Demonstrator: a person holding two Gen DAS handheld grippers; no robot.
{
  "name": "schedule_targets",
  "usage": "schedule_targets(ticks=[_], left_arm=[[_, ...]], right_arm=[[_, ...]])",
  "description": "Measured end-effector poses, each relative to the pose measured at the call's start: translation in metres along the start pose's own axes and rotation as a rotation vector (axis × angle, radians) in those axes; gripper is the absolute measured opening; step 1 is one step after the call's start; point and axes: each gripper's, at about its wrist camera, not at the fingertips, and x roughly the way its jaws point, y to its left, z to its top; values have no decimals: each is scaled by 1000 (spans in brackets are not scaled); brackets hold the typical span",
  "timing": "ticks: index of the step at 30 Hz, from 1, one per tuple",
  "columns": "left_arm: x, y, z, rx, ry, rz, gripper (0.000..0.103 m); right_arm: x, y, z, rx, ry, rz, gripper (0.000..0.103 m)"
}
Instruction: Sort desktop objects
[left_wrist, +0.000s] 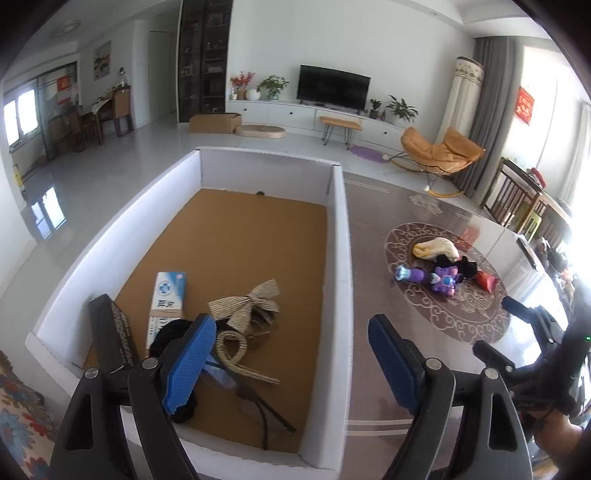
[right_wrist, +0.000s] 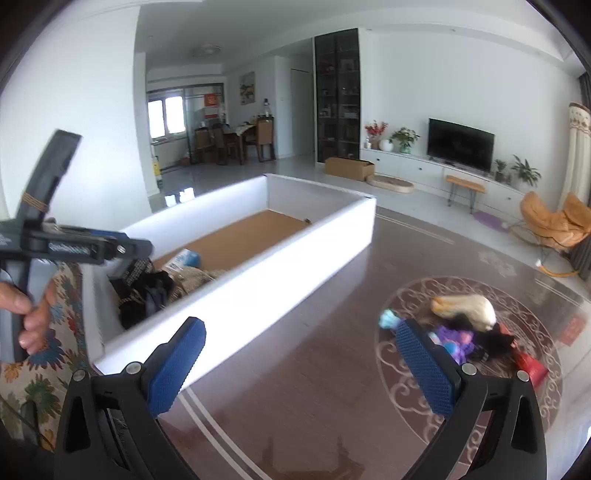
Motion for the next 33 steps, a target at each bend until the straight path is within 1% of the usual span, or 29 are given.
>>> schedule_targets(ticks=[2,3,4,5,7,10,12,14,16,18,20,21,23,26,33], left_arm=[[-3,-39,-2,55,-7,-81,92],[-3,-59,-6,84,7,-121,98],[2,-78,-10,112,29,-157,103],[10,-95,-15,136,52,-183,103],[34,-126,-28,181,106,-194,103],[81,-160,-47,222,179,-197,103],[110,-176,-55,245,211,-159,103],[133,-186,-58,256,240,-135,103],[147,-191,-59,263,237,-127,103],[155,-199,-59,288,223,-99,103],[159,-204,-60,317,222,-70,103],[160,-202,-62,317,213,-73,103],[159,-198,-62,290,211,-90,103],[159,-197,-63,289,209,-88,103],[161,-198,-64,287,210,-94,103]], right_arm=[[-8,-42,-36,29,111,-119,103],[-8,-63,-53,53,164,-170,103],[-14,-84,-67,87,203,-205,103],[-18,-102,-80,125,233,-230,103],[-29,-133,-98,194,274,-270,103],[-39,-159,-113,246,296,-310,103],[-44,-165,-118,265,305,-321,103],[-44,-162,-126,273,312,-334,103],[-38,-161,-128,284,312,-340,103],[-34,-159,-129,290,309,-347,103],[-28,-158,-131,302,313,-349,103],[-24,-157,-132,299,334,-357,103],[-24,-157,-132,299,333,-364,103],[-24,-162,-135,336,331,-349,103],[-24,-161,-135,336,331,-353,103]])
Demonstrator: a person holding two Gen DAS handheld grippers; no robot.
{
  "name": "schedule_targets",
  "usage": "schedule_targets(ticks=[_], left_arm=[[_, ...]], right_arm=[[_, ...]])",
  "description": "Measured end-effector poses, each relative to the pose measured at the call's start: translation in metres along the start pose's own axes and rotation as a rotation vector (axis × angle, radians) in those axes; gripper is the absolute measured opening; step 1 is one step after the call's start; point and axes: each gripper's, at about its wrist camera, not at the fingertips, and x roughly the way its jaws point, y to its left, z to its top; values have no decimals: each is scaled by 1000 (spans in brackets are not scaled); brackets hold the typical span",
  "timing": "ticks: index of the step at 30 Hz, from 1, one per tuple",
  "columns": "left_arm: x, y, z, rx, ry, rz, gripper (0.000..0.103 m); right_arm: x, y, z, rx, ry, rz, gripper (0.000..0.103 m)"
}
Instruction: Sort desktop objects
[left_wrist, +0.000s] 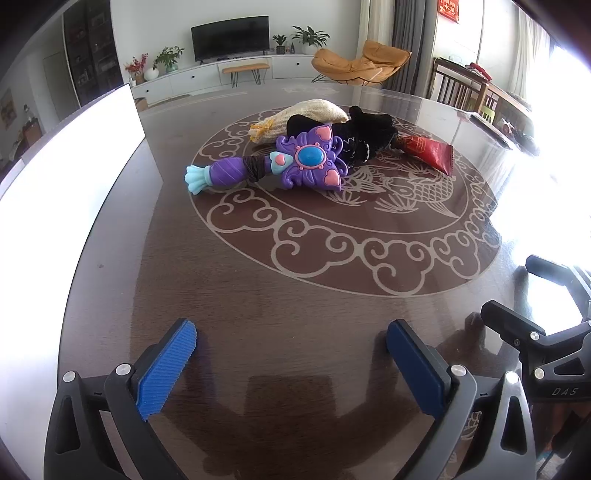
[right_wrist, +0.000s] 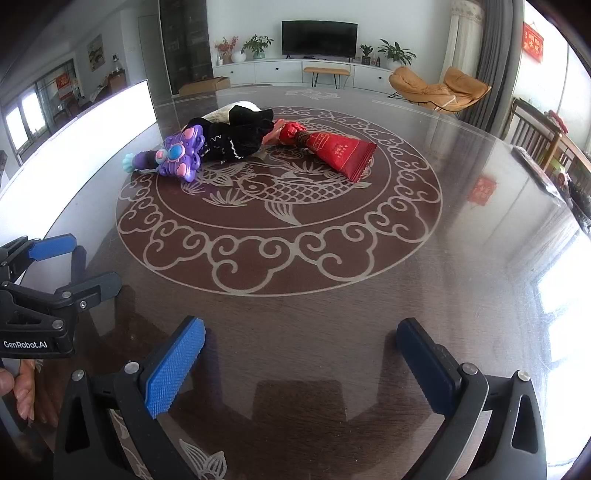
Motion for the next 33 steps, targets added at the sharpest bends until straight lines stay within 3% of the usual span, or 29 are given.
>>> schedule_targets(ticks=[16,18,20,26,29,33], left_arm=[[1,-2,2,9,4,-2,103],[4,-2,9,44,38,-24,103],[8,4,25,57,86,-63,103],[-13,40,107,-26,-71,-98,103],[10,52,141,-43,-49,-90,103],[50,51,156,2,23,-131,103]], right_arm=[[0,0,0,0,0,0,103],[1,0,0,0,0,0,103],[1,0,0,0,0,0,103],[1,0,0,0,0,0,103],[1,0,0,0,0,0,103],[1,0,0,0,-1,0,103]])
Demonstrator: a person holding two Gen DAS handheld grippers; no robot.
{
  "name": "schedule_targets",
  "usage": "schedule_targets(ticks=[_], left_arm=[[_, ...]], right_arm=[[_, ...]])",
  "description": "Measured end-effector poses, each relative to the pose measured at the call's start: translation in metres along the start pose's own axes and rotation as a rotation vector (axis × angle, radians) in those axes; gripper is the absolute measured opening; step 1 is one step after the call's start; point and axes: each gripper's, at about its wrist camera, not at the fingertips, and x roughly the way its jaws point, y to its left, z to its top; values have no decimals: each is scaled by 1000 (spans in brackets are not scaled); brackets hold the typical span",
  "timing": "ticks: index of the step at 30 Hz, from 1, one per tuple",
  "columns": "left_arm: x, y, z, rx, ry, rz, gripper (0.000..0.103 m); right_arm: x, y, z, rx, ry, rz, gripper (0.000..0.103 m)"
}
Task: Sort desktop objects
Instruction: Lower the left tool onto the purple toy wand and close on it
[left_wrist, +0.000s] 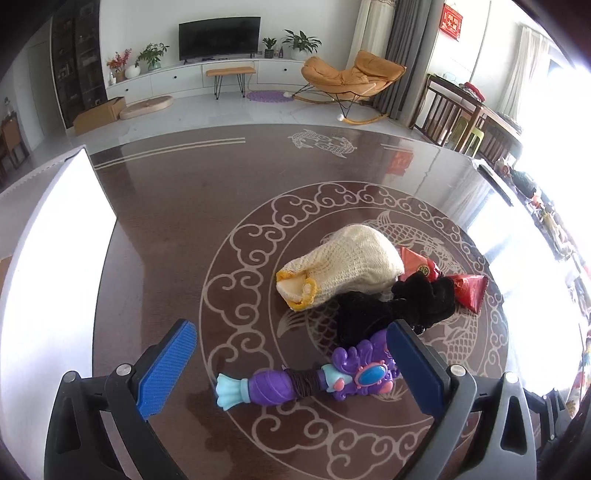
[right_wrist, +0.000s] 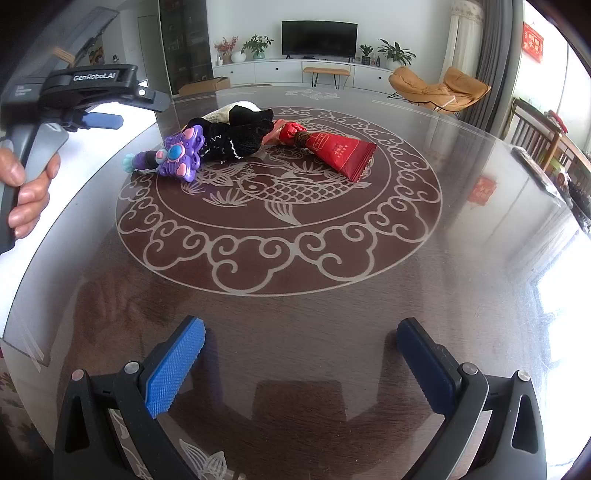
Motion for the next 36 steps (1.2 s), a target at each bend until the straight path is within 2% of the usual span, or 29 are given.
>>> schedule_targets(ticks=[2,5,7,10,12,14,17,21,23,25,27,28,29,31,32,36], left_arm=[[18,-4,-3,38,57,-8,103],[28,-11,-15,65,155,-61,103],[21,-17,-28,65,180,-106,103],[6,-32,-51,115,202,-124,103],[-2,-40,-65,137,199,-83,103],[-8,-42,-69,107,162,-41,103],[-7,-35,-54,-6,109,-49,103],[13,-39,-32,-85,91,56,103],[26,-39,-31,-98,114,108,103],[31,-42,-34,-65,99,177,103],[26,-40,-44,-59,64,163,102],[20,-39,-49,-49,31,166,88],[14,-37,-56,-37,-3,160,79],[3,-34,-66,-12,-27,148,48],[-3,-31,-71,-5,-27,146,41],[-24,-20,-104,10,-47,148,40]], right_arm=[[0,0,0,0,0,0,103],[0,0,0,0,0,0,103],[0,0,0,0,0,0,103],[0,0,0,0,0,0,103],[0,0,0,0,0,0,103],[0,0,0,0,0,0,103],[0,0,0,0,0,0,103],[0,0,0,0,0,0,103],[0,0,0,0,0,0,103],[1,0,0,0,0,0,103],[1,0,0,0,0,0,103],[0,0,0,0,-1,0,103],[1,0,0,0,0,0,103],[1,0,0,0,0,0,103],[1,0,0,0,0,0,103],[1,0,0,0,0,0,103]])
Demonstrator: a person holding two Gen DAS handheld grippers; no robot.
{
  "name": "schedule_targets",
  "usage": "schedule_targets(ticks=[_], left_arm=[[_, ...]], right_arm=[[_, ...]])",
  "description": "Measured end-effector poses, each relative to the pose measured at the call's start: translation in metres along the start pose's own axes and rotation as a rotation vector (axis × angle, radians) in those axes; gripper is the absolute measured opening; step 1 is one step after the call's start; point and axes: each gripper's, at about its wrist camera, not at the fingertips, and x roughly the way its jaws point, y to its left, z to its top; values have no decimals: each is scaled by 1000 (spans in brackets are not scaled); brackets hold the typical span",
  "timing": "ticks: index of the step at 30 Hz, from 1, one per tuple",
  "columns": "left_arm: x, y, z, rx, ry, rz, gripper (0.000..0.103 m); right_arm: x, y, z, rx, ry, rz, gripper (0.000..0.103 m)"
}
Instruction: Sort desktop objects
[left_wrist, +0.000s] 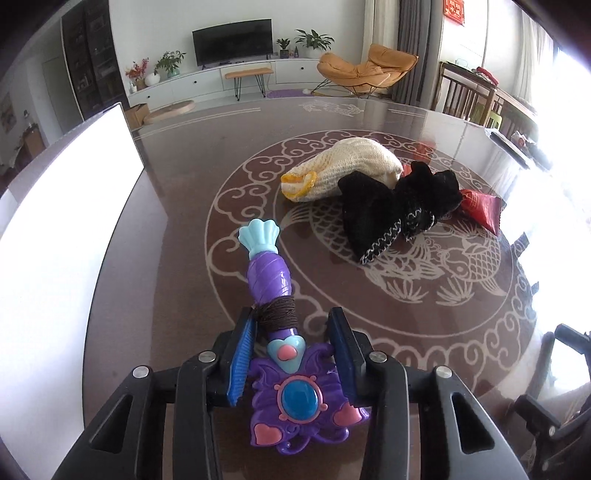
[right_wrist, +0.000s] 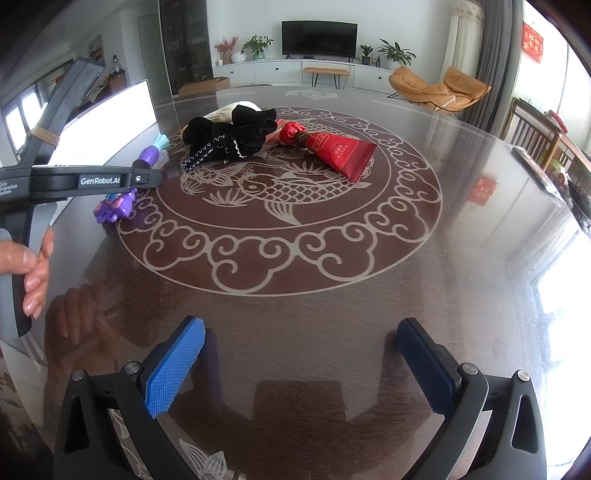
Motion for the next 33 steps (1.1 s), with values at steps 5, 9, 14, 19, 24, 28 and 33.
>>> schedule_targets(ticks=[5,9,14,19,24,28,33], left_arm=[[-15,22,-30,-57,-28,23,46],[-5,28,-29,-78,23,37,99],[1,26,-29,-82,31,33,103],[4,27,-26,-85,30,34,103],[4,27,-26,-84,30,34,103],[4,26,-26,-85,30,34,103],[3,27,-26,-85,31,34,103]], right_arm=[[0,0,0,0,0,0,103],[0,0,0,0,0,0,103],[0,0,0,0,0,0,103],[0,0,0,0,0,0,103],[0,0,0,0,0,0,103],[1,0,0,0,0,0,103],[1,0,0,0,0,0,103]])
